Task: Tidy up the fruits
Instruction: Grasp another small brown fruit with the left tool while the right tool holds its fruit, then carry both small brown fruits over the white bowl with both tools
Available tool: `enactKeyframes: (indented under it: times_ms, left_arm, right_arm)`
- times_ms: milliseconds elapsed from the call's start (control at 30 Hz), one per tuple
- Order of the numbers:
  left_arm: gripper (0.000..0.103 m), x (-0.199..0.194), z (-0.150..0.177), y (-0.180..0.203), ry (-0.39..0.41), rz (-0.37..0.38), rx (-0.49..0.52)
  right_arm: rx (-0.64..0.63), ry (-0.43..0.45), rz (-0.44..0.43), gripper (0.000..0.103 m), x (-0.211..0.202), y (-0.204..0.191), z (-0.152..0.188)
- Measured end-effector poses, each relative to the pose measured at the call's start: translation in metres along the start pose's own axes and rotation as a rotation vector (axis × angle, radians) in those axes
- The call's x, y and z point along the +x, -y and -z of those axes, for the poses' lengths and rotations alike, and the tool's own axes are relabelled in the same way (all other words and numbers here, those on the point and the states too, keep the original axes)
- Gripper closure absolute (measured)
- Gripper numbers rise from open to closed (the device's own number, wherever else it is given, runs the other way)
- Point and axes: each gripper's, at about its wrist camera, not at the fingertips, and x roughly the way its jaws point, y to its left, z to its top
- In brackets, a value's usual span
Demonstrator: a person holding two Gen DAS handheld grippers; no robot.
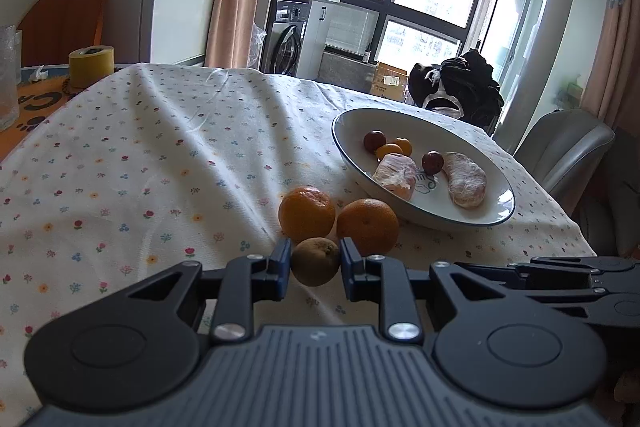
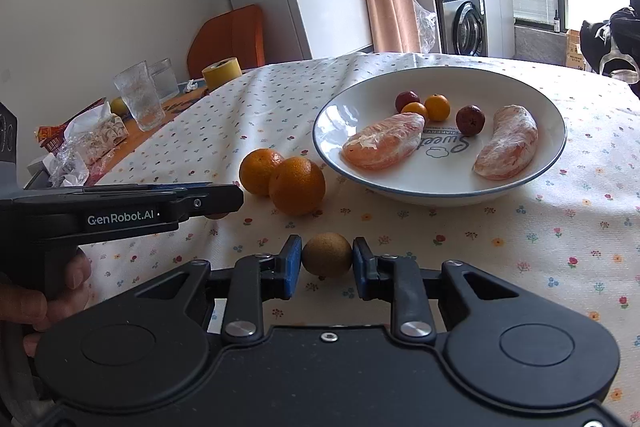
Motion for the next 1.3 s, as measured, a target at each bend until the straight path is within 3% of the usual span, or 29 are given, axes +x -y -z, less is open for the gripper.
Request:
enactKeyframes:
  times_ms: [733,1300]
  left_arm:
    - [0.079,-0.034,-0.025,0.014,0.089,0.006,0.006]
    - [0.079,-0.028,-0.04,0.033,0.105,0.021,0.029]
  right_arm:
    - [-0.013,0.122,0.003,0.077,-0.045,-0.002,-0.034]
    - [-0.005,0.176,0.035,0.077,-0.057,0.016,-0.047]
